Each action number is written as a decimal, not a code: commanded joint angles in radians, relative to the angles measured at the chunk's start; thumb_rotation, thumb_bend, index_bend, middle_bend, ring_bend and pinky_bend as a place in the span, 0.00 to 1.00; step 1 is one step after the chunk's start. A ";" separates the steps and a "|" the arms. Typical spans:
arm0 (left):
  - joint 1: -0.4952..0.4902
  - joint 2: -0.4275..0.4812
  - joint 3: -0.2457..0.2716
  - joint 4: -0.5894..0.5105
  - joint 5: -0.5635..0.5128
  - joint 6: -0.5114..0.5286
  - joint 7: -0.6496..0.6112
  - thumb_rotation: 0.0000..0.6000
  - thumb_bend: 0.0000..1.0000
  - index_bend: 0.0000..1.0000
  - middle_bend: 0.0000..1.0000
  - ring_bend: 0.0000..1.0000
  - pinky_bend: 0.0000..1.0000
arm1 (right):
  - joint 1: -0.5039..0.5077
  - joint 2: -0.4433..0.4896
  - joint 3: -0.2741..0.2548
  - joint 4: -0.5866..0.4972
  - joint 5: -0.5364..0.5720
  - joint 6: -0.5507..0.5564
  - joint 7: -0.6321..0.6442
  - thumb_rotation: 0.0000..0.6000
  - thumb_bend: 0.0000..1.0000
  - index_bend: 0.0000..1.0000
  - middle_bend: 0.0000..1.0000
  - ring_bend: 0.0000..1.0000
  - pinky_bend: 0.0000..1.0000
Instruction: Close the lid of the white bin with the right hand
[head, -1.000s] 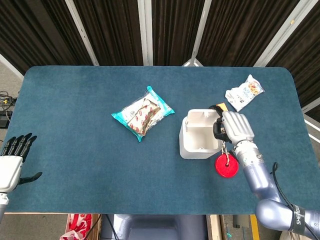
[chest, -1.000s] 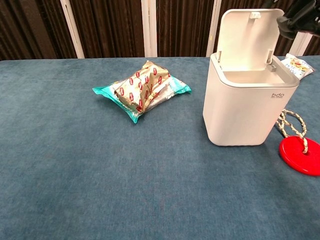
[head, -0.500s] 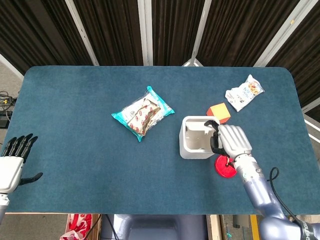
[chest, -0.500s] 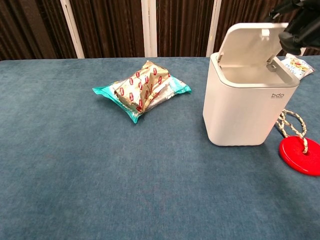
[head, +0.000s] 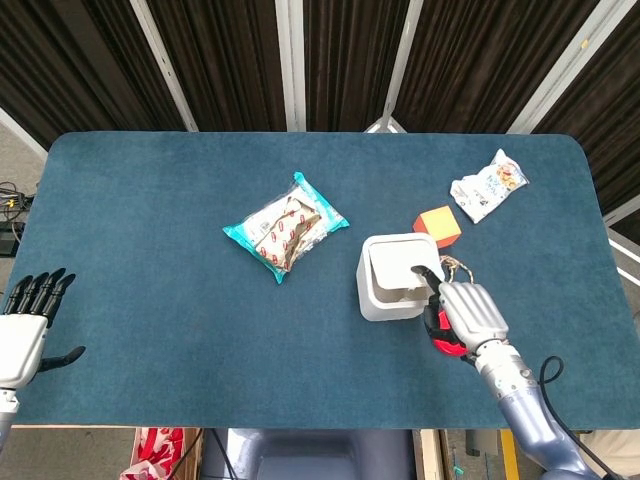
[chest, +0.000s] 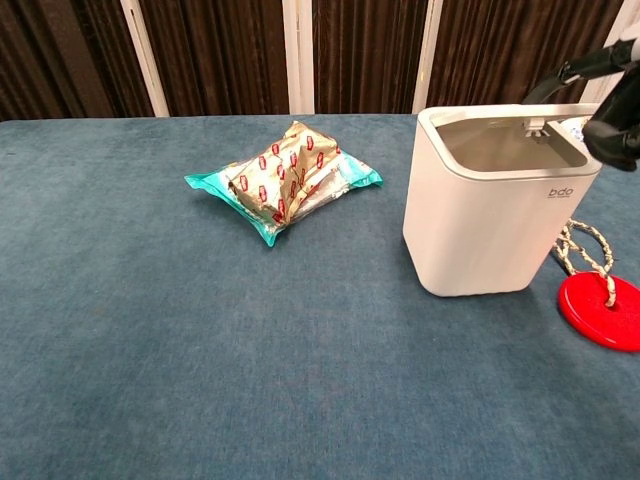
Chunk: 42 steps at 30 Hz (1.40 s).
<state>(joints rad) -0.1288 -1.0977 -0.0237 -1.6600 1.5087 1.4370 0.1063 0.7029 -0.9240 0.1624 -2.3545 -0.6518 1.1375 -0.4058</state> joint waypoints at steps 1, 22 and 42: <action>0.000 0.000 0.000 0.001 0.001 0.001 0.001 1.00 0.00 0.00 0.00 0.00 0.00 | -0.012 -0.016 -0.020 -0.001 -0.022 -0.002 0.003 1.00 0.70 0.14 0.71 0.78 0.74; -0.001 0.002 0.001 0.001 -0.001 -0.002 -0.005 1.00 0.00 0.00 0.00 0.00 0.00 | -0.020 -0.104 -0.093 0.016 -0.028 0.017 -0.045 1.00 0.70 0.14 0.71 0.78 0.74; 0.004 -0.003 0.001 0.008 0.013 0.018 -0.001 1.00 0.00 0.00 0.00 0.00 0.00 | -0.131 0.035 -0.063 0.003 -0.252 0.122 0.070 1.00 0.69 0.01 0.52 0.54 0.56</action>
<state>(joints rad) -0.1248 -1.1006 -0.0228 -1.6526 1.5211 1.4547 0.1053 0.6002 -0.9138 0.1136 -2.3553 -0.8655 1.2410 -0.3445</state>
